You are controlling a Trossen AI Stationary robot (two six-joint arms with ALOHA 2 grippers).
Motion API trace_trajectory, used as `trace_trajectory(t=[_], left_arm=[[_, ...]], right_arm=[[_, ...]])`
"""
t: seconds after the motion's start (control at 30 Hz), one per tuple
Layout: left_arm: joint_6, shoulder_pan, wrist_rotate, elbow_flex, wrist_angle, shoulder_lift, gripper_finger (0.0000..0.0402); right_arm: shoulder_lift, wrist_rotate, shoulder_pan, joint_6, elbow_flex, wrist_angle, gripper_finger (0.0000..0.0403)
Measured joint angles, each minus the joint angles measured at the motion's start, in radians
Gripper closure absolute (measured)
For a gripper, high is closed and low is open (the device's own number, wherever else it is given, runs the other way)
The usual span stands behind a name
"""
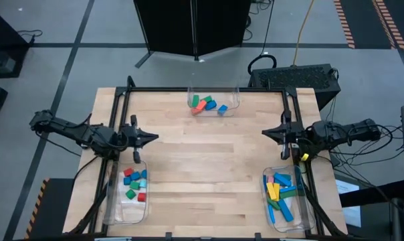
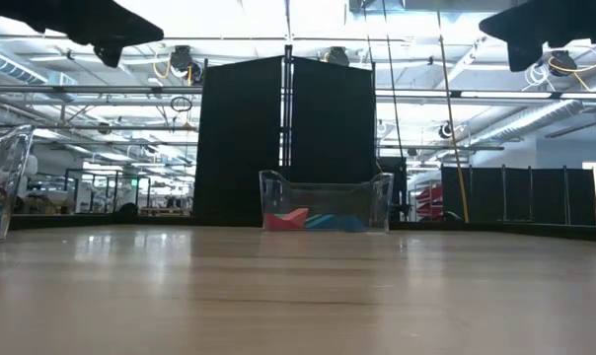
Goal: Sort blocks by size
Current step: Return to Home Position
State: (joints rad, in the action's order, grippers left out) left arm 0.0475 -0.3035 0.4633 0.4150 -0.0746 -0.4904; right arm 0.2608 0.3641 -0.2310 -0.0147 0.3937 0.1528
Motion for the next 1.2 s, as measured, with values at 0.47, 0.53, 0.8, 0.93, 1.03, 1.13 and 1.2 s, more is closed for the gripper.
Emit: trace_trajectory(t=[0.47,0.53,0.8,0.93,1.03,1.13,1.2], left_arm=[[-0.009,0.000,-0.015,-0.086,-0.018,0.136,0.0402],[-0.022,0.000,-0.015,-0.090,-0.013,0.136,0.0402],[-0.029,0.033,-0.045,-0.134,0.038,0.136,0.0402],[-0.029,0.062,-0.089,-0.192,0.129,0.136,0.0402],[-0.029,0.085,-0.092,-0.222,0.163,0.136,0.0402],[-0.026,0.109,-0.093,-0.234,0.174,0.136,0.0402],[-0.010,0.120,-0.093,-0.237,0.173,0.136,0.0402]], right_arm=[[-0.016,-0.003,0.041,-0.005,-0.105,-0.142,0.0403],[-0.016,-0.004,0.049,-0.011,-0.109,-0.141,0.0403],[-0.016,-0.056,0.078,-0.071,-0.167,-0.142,0.0403],[-0.016,-0.060,0.094,-0.083,-0.211,-0.203,0.0403],[-0.016,-0.077,0.107,-0.098,-0.228,-0.208,0.0403],[-0.016,-0.073,0.122,-0.105,-0.249,-0.218,0.0403],[-0.016,-0.072,0.135,-0.105,-0.267,-0.243,0.0403]])
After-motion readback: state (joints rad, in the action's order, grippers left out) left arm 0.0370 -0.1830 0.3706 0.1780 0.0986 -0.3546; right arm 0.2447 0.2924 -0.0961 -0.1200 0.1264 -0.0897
